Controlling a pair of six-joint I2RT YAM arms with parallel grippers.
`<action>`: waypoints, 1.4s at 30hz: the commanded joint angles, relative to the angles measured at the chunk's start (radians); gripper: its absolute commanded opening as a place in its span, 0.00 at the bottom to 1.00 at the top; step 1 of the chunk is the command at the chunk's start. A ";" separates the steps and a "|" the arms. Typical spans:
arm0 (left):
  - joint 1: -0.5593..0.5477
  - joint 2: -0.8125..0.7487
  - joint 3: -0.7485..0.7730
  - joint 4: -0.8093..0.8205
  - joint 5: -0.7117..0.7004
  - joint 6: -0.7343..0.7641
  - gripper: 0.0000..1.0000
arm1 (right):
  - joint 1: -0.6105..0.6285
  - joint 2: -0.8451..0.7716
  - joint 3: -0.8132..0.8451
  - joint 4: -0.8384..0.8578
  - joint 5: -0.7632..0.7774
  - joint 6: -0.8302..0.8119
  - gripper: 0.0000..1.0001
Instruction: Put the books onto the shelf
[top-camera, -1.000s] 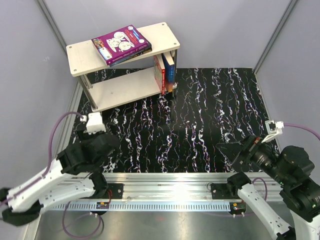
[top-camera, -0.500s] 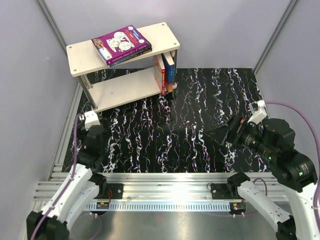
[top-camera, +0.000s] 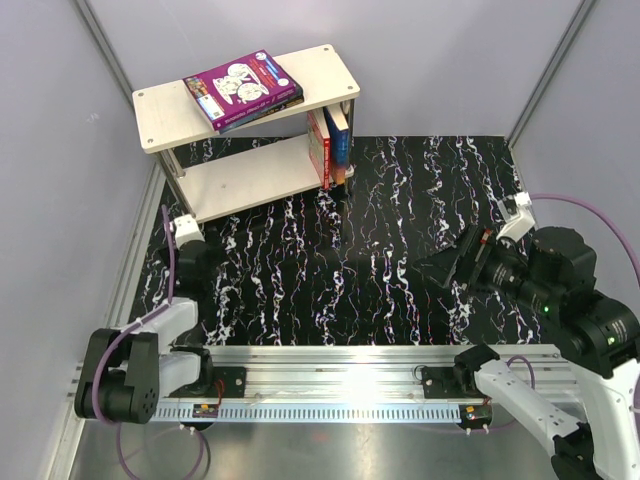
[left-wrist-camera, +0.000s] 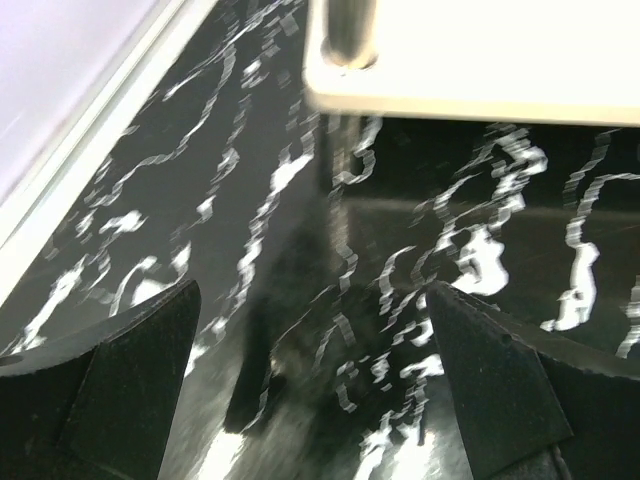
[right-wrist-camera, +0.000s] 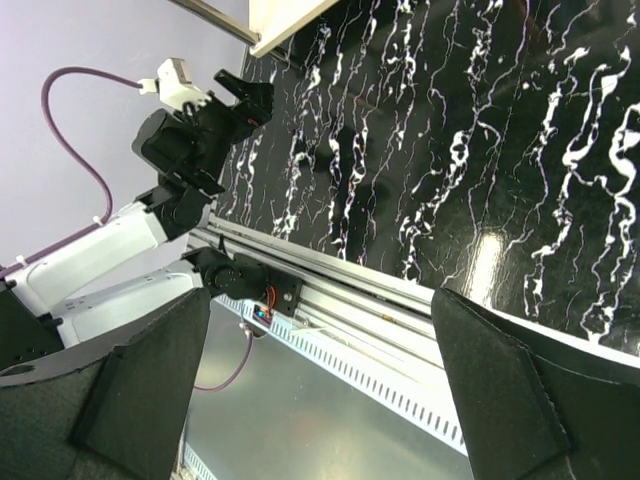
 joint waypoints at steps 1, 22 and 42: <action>0.006 0.012 -0.003 0.271 0.114 0.043 0.99 | -0.004 0.065 0.089 0.043 -0.006 -0.052 1.00; -0.127 0.142 -0.124 0.716 0.012 0.317 0.99 | -0.004 0.108 0.098 0.057 -0.009 -0.088 1.00; 0.052 0.193 0.095 0.317 0.311 0.216 0.99 | -0.004 0.159 0.112 0.056 -0.086 -0.077 1.00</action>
